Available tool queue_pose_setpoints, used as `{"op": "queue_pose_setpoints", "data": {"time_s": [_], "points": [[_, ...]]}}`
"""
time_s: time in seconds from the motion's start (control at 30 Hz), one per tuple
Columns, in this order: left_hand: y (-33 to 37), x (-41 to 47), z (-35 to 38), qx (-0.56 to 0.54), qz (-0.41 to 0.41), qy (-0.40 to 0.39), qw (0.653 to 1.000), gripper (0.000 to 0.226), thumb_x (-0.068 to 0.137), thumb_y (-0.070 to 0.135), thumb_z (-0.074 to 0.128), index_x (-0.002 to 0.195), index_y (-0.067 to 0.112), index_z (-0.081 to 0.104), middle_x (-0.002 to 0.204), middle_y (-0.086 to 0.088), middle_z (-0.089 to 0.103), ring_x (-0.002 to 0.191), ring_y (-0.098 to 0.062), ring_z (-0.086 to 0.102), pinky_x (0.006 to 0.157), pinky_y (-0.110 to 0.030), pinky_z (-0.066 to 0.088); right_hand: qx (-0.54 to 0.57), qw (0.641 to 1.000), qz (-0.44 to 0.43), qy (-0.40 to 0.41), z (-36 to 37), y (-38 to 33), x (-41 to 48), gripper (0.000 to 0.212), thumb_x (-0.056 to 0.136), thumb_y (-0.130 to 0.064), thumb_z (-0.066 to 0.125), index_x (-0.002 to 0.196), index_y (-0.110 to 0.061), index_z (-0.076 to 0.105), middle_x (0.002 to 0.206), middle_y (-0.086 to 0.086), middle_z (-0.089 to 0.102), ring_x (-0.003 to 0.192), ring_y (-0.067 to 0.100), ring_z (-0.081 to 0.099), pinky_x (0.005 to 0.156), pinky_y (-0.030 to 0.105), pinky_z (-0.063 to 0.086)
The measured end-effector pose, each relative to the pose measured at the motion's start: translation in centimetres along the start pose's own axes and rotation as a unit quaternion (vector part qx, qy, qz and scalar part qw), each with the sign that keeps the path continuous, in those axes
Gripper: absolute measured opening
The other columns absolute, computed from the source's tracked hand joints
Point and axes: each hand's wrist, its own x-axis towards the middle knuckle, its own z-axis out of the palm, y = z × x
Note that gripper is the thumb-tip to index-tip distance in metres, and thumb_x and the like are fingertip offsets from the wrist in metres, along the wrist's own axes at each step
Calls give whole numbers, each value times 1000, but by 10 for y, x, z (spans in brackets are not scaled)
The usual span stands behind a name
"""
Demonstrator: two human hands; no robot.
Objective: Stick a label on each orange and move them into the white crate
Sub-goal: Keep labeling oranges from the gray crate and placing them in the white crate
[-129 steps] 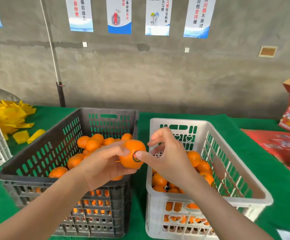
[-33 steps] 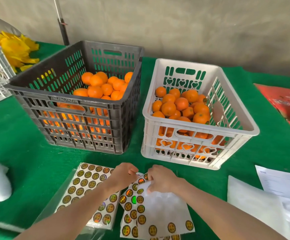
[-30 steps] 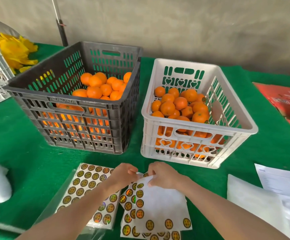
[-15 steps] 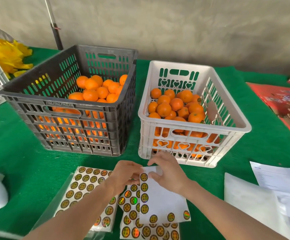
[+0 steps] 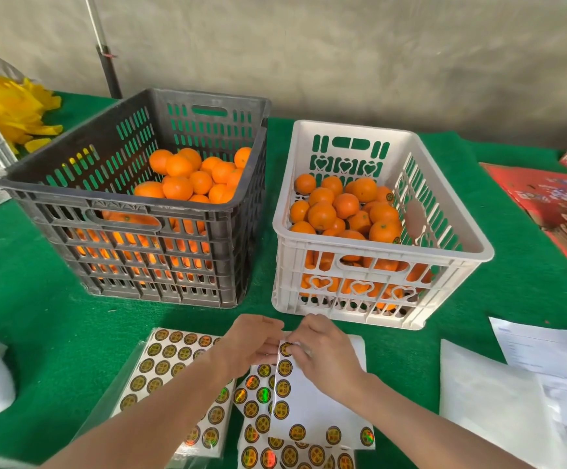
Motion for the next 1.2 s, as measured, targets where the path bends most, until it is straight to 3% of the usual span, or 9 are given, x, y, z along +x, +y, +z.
{"op": "queue_pose_setpoints", "data": {"time_s": [0.4, 0.5, 0.6, 0.73, 0.8, 0.9, 1.0, 1.07, 1.2], "points": [[-5, 13, 0, 218, 133, 14, 967, 27, 80, -11, 60, 92, 13, 63, 80, -2, 63, 64, -11, 63, 53, -13, 50, 158, 983, 47, 76, -21, -14, 21, 11, 77, 7, 69, 71, -2, 66, 68, 7, 58, 65, 13, 50, 57, 31, 45], [-6, 11, 2, 379, 203, 9, 903, 16, 84, 4, 60, 93, 17, 59, 87, 6, 61, 82, -12, 63, 60, -2, 39, 196, 974, 33, 110, -40, -34, 52, 6, 81, -1, 69, 75, -3, 67, 71, 6, 59, 67, 13, 52, 59, 30, 45], [7, -4, -6, 462, 308, 43, 830, 24, 88, 18, 61, 112, 17, 60, 104, 6, 57, 87, -6, 53, 74, -8, 37, 196, 966, -18, 165, -58, -57, 91, 4, 84, -10, 64, 81, -8, 66, 77, 1, 62, 70, 10, 54, 61, 26, 47], [69, -49, -40, 353, 564, 113, 738, 11, 85, 9, 61, 90, 11, 70, 76, 19, 55, 57, -1, 50, 56, -8, 38, 190, 946, -101, 242, -71, -80, 162, 6, 88, -6, 61, 93, -5, 64, 86, 3, 62, 76, 12, 55, 66, 23, 47], [105, -69, -66, 305, 618, 175, 703, 11, 84, 11, 58, 83, 8, 69, 71, 22, 55, 54, 2, 49, 54, -3, 33, 168, 955, -90, 228, -66, -86, 199, 14, 90, -9, 60, 103, -6, 62, 94, 4, 60, 85, 15, 55, 71, 27, 46], [153, -76, -109, 287, 603, 274, 692, 8, 85, 7, 61, 85, 10, 69, 69, 12, 61, 59, 2, 55, 53, -5, 37, 124, 977, -35, 172, -49, -89, 246, 32, 91, -14, 55, 123, -10, 53, 112, 7, 57, 104, 21, 52, 84, 37, 43], [200, -54, -158, 317, 505, 332, 731, 18, 88, 0, 58, 96, 13, 67, 78, 8, 63, 73, -3, 62, 66, -11, 41, 74, 990, -30, 118, -29, -87, 283, 43, 94, -15, 49, 136, -15, 41, 122, 11, 54, 112, 27, 49, 85, 39, 42], [229, -31, -188, 359, 442, 342, 748, 19, 90, -1, 54, 101, 7, 66, 89, -5, 66, 88, -24, 64, 77, -26, 46, 38, 996, -18, 76, -16, -85, 299, 54, 92, -10, 47, 143, -21, 31, 117, 12, 54, 104, 28, 52, 74, 38, 42], [270, 25, -220, 500, 332, 287, 747, 20, 89, 8, 59, 108, 6, 64, 112, -12, 66, 106, -27, 61, 91, -33, 46, -55, 998, 18, 3, 6, -77, 312, 79, 89, -8, 54, 150, -27, 8, 118, 13, 51, 103, 32, 52, 74, 44, 46]]}}
